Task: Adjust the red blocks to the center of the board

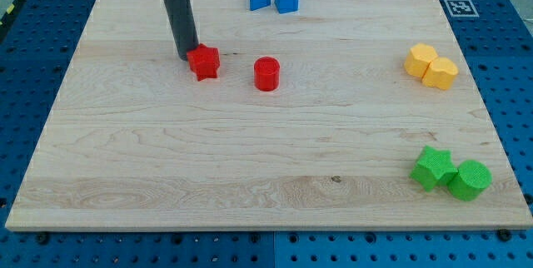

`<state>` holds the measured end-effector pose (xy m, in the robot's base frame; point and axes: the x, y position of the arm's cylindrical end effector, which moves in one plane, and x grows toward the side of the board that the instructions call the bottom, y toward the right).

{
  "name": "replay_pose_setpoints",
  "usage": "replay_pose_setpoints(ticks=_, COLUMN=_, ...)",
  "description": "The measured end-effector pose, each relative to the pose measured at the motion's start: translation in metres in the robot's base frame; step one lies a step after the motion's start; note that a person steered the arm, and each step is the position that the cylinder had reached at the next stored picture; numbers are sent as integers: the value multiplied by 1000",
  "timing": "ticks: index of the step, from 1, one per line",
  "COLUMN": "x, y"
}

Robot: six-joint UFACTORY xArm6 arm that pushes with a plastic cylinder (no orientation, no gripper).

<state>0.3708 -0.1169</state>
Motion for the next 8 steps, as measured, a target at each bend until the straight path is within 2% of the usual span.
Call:
replay_pose_setpoints(ticks=2, x=27, y=62)
replay_pose_setpoints(ticks=3, x=29, y=107)
replay_pose_setpoints(ticks=4, x=29, y=128)
replay_pose_setpoints(ticks=5, x=29, y=115)
replay_pose_setpoints(ticks=7, x=17, y=38)
replay_pose_setpoints(ticks=8, x=47, y=48)
